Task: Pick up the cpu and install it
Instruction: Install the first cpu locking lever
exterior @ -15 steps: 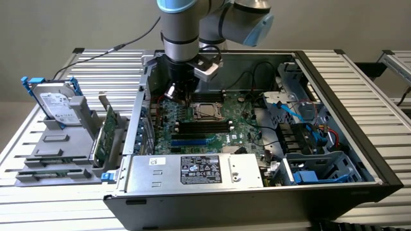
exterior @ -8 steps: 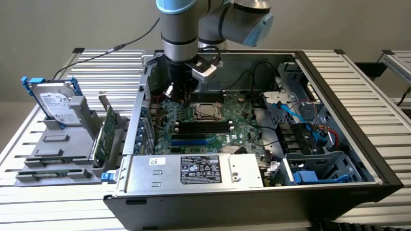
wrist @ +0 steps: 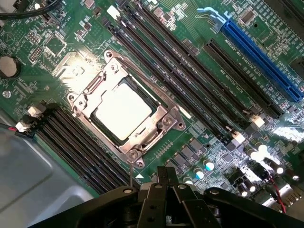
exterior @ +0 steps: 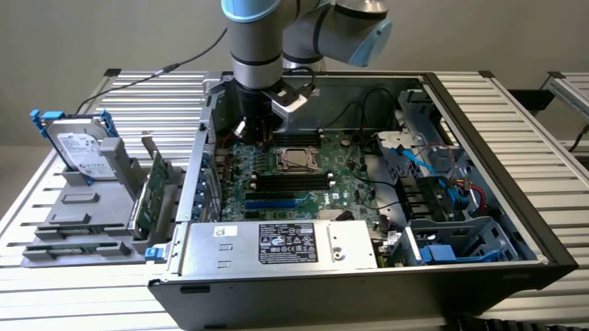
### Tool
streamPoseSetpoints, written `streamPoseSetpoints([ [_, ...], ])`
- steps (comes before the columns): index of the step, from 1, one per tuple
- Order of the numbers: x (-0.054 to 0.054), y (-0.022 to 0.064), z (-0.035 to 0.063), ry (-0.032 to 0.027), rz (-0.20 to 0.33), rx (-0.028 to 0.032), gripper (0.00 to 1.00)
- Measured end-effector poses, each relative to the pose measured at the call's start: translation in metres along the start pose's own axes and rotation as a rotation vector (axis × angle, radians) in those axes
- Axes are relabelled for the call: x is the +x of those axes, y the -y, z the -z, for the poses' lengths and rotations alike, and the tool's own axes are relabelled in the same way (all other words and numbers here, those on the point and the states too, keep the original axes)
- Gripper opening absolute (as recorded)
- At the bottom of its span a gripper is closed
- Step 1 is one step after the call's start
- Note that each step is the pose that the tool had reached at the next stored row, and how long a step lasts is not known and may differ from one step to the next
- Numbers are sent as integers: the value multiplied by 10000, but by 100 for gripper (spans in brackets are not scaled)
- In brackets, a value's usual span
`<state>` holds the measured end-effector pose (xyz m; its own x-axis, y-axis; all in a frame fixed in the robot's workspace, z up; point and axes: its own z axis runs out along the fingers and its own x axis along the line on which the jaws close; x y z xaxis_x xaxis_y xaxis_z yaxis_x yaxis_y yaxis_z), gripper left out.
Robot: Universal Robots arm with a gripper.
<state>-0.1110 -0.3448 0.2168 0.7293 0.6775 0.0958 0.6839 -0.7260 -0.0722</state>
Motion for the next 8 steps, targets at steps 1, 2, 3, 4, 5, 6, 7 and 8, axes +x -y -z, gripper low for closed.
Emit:
streamPoseSetpoints([
  [1, -4, 4, 2, -51, -70, 50, 11],
  [2, -7, 7, 6, -90, -138, 96, 11],
  [3, -10, 11, 9, -123, -202, 143, 11],
  [4, -14, 15, 13, -156, -266, 198, 11],
  [5, -18, 19, 16, -184, -324, 251, 11],
  [6, -22, 23, 19, -211, -381, 303, 11],
  [7, -25, 27, 23, -237, -442, 353, 11],
  [8, -28, 30, 26, -263, -503, 403, 11],
])
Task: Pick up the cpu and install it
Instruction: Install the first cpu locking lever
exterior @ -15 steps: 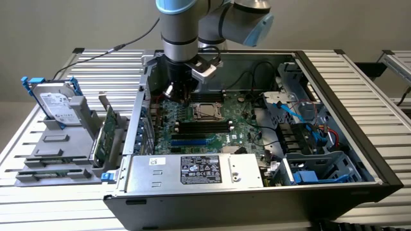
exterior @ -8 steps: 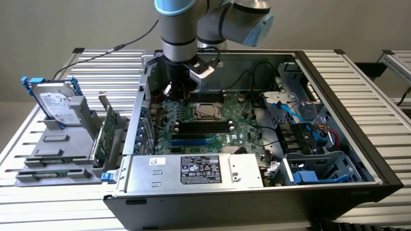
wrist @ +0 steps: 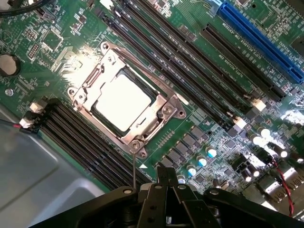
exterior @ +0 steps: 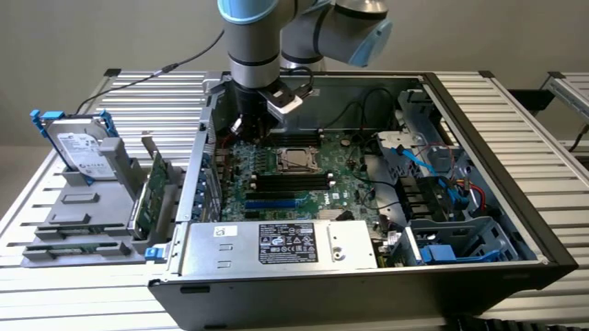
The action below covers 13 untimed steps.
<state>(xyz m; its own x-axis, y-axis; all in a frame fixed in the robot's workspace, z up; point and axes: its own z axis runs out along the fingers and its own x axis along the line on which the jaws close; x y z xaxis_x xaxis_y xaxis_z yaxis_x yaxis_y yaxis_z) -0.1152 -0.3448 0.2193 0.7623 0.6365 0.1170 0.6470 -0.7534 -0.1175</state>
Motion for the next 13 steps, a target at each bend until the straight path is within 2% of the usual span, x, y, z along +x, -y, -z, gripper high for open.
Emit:
streamPoseSetpoints([
  [2, -7, 7, 7, -67, -122, 99, 11],
  [7, -24, 28, 36, -291, -419, 297, 11],
  [11, -30, 36, 49, -500, -592, 505, 11],
  [13, -30, 38, 56, -572, -655, 577, 11],
])
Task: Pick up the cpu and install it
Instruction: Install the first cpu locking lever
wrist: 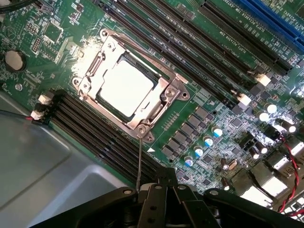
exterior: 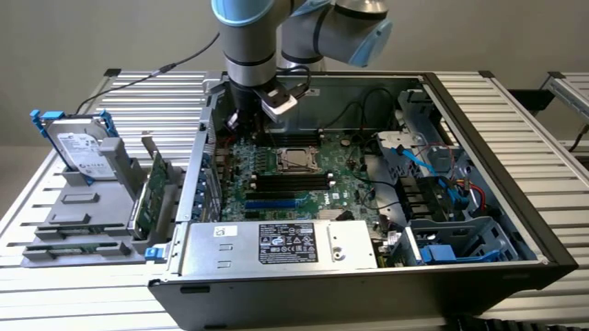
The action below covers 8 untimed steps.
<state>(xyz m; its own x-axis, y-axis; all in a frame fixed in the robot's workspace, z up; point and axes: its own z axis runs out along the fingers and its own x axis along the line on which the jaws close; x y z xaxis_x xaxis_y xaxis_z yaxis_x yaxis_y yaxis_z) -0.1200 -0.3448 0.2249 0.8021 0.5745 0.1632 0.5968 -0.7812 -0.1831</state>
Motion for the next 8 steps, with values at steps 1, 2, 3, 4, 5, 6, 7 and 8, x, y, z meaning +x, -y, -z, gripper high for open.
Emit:
streamPoseSetpoints([
  [1, 0, 1, 4, -27, -24, 26, 11],
  [2, 1, 1, 8, -54, -48, 51, 11],
  [3, 2, 2, 13, -83, -73, 78, 11],
  [4, 3, 4, 16, -106, -93, 101, 11],
  [5, 3, 5, 19, -135, -115, 122, 11],
  [6, 4, 6, 20, -165, -138, 140, 11],
  [7, 5, 7, 22, -200, -160, 158, 11],
  [8, 6, 7, 22, -245, -181, 183, 11],
])
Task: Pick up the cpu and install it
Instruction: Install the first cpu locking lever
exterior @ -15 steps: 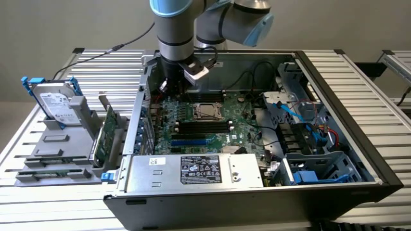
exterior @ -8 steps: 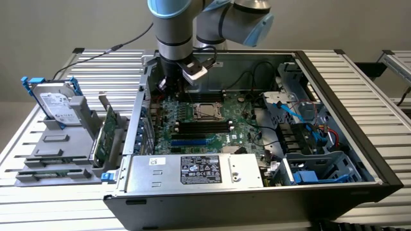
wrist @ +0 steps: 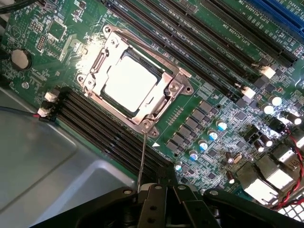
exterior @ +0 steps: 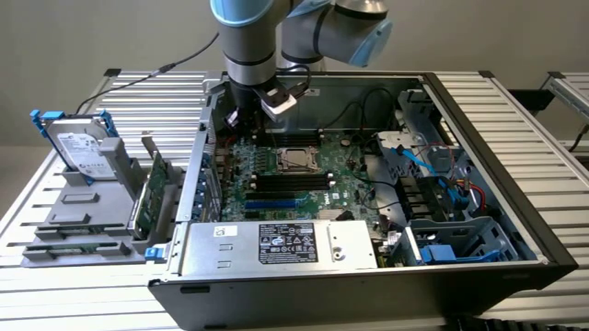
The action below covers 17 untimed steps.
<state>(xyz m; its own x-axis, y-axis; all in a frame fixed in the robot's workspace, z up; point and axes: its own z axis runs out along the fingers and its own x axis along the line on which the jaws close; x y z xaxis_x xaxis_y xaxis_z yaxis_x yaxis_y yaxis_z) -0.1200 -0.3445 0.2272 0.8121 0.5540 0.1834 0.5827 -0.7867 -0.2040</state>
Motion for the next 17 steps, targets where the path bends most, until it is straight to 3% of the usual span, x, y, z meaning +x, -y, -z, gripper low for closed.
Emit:
streamPoseSetpoints([
  [3, 1, 1, 0, -166, -59, 100, 11],
  [8, 1, 2, 0, -500, -146, 322, 11],
  [10, 2, 2, 2, -555, -213, 328, 11],
  [17, 9, 12, 9, -670, -417, 237, 11],
])
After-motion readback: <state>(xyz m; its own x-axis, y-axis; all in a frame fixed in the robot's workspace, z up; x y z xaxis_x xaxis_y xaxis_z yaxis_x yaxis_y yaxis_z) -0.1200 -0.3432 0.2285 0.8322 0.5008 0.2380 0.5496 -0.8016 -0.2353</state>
